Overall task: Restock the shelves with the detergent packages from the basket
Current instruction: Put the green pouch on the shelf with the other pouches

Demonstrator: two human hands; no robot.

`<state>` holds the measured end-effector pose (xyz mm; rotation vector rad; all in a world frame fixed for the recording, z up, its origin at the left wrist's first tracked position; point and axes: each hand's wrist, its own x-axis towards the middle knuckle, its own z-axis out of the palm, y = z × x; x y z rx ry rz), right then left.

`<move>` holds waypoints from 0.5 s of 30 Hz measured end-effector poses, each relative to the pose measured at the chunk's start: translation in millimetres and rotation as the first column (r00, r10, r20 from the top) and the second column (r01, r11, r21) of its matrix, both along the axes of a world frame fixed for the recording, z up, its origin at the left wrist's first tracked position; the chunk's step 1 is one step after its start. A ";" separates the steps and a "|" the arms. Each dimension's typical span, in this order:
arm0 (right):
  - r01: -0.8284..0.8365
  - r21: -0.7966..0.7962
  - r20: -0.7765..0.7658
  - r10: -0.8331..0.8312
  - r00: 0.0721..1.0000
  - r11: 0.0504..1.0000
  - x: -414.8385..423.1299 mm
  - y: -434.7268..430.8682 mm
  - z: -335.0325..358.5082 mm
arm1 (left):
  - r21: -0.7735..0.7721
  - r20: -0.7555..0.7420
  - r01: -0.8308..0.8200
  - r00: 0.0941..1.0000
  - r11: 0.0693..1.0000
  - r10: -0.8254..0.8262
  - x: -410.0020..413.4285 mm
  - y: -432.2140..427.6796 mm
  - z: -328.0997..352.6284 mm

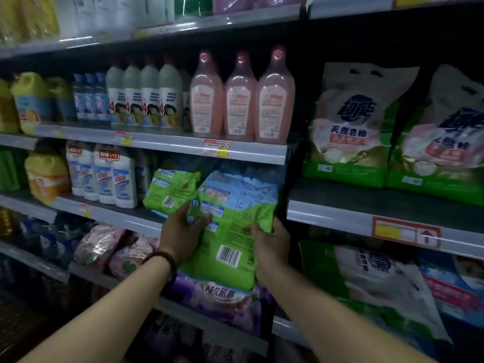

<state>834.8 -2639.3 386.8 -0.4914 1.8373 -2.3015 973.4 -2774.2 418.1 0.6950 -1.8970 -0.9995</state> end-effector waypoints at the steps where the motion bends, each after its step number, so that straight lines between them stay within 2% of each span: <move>1: 0.007 -0.009 -0.006 -0.007 1.000 1.000 -3.9 -8.3 15.0 | -0.044 0.012 -0.023 1.000 0.999 0.024 -10.6 -12.7 6.9; 4: 0.039 -0.079 -0.002 -0.040 0.999 0.996 -31.1 -41.5 47.9 | -0.154 0.045 -0.096 0.994 0.983 0.104 -46.2 -43.4 31.4; 6: 0.076 -0.111 0.010 -0.076 0.997 0.991 -51.2 -65.0 62.5 | -0.234 0.062 -0.253 0.960 0.939 0.274 -69.7 -58.9 43.6; 8: 0.111 -0.066 -0.029 -0.113 0.993 0.992 -65.5 -83.4 67.7 | -0.316 0.024 -0.390 0.908 0.865 0.418 -86.6 -62.2 44.4; 10: 0.160 0.013 -0.128 -0.157 0.979 0.987 -76.5 -92.9 57.1 | -0.470 0.043 -0.338 0.914 0.815 0.403 -100.7 -55.2 21.6; 12: 0.162 0.074 -0.216 -0.143 0.966 0.984 -79.5 -89.6 41.5 | -0.616 0.178 -0.172 0.920 0.769 0.348 -108.4 -44.6 -18.2; 15: 0.095 0.232 -0.309 -0.019 0.951 0.968 -76.4 -79.1 27.5 | -0.660 0.314 -0.042 0.891 0.750 0.327 -109.1 -41.9 -61.2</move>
